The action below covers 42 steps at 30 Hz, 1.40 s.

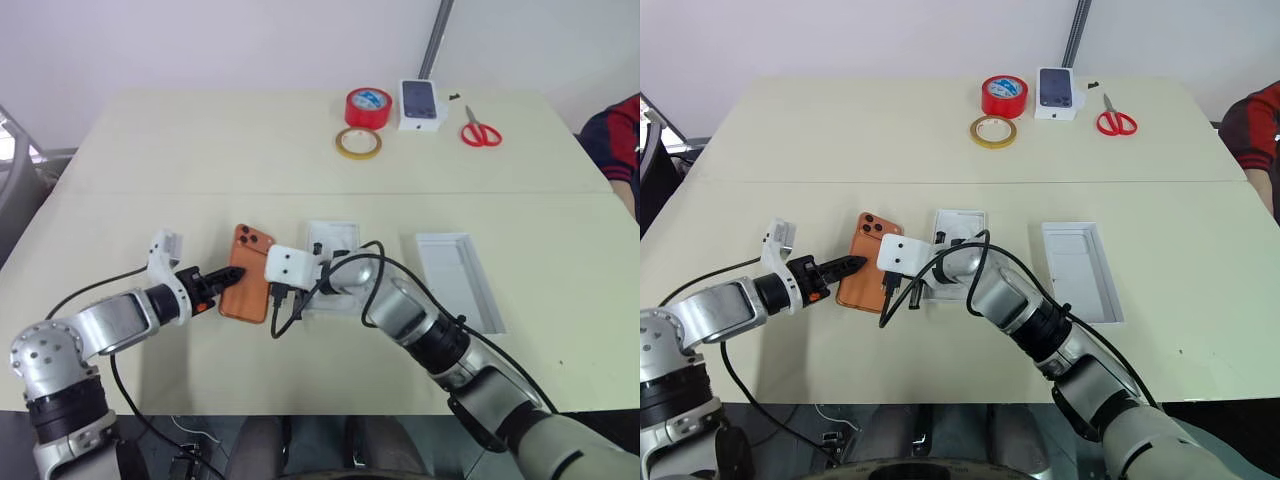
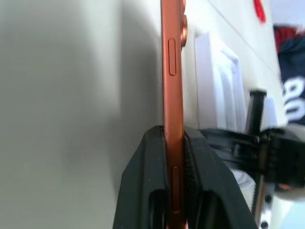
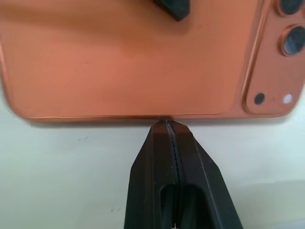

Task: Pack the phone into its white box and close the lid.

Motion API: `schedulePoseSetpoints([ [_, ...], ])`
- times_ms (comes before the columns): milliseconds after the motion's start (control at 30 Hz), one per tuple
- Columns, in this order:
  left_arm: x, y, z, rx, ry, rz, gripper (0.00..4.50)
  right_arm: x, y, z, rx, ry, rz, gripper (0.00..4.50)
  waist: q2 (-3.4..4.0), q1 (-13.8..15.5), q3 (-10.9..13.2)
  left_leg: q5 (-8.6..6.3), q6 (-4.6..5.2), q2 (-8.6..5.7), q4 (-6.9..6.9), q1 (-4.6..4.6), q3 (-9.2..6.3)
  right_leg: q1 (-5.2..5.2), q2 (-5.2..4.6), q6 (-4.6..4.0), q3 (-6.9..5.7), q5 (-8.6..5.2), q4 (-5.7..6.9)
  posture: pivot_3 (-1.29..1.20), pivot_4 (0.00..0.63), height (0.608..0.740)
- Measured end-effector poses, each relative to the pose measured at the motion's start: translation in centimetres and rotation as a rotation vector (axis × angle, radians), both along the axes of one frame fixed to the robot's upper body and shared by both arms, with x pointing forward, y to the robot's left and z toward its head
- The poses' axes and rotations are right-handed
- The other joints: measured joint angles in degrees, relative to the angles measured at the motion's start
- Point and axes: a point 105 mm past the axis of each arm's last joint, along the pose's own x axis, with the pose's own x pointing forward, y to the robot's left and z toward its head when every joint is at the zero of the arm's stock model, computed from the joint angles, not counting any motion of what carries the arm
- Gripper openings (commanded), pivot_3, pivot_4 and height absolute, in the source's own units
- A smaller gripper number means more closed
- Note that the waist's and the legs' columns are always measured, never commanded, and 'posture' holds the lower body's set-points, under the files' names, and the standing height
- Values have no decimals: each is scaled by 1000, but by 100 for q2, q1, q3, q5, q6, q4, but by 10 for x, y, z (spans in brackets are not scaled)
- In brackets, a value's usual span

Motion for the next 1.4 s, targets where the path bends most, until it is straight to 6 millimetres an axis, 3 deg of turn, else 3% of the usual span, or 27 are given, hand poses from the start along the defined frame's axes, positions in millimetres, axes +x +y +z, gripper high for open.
schedulePoseSetpoints([
  [267,-1,-4,0,-97,49,46,35,-4,-24,26,40,-38,-23,0,-1,17,1,-1,1,1,-3,-3,0,0,-2,0,0,0,-7,0,150,740],
  [433,4,-15,5,-185,51,59,35,-13,-55,52,104,-45,-25,0,-6,36,6,-2,4,0,-2,-8,-1,1,-3,0,0,0,-11,0,150,740],
  [533,11,-30,22,-225,-10,34,35,-21,-77,65,134,-46,-19,0,-8,36,7,-3,6,0,-1,-8,0,6,-2,0,-1,0,-16,0,150,740],
  [667,19,-64,38,-237,-71,-60,35,-27,-112,73,182,-13,-69,0,-7,39,7,-3,7,-2,1,-7,1,15,0,0,-1,0,-21,0,150,740],
  [900,29,-109,15,-187,-23,-147,35,-30,-160,68,191,18,-207,0,-8,31,9,-1,7,4,2,-5,3,16,16,0,2,0,-22,0,150,740],
  [1133,35,-122,2,-169,-22,-165,35,-39,-179,62,214,55,-273,0,-7,38,9,-1,6,6,5,-5,3,19,17,0,3,0,-22,0,150,740],
  [1367,35,-134,-3,-196,-9,-176,35,-38,-180,61,226,47,-289,0,-8,44,9,-1,6,5,8,-4,3,21,17,0,3,0,-22,0,150,740],
  [1400,35,-134,-3,-194,-9,-177,486,-38,-180,62,227,43,-290,0,-8,44,9,-1,6,5,8,-4,3,21,17,0,3,0,-22,0,150,740],
])
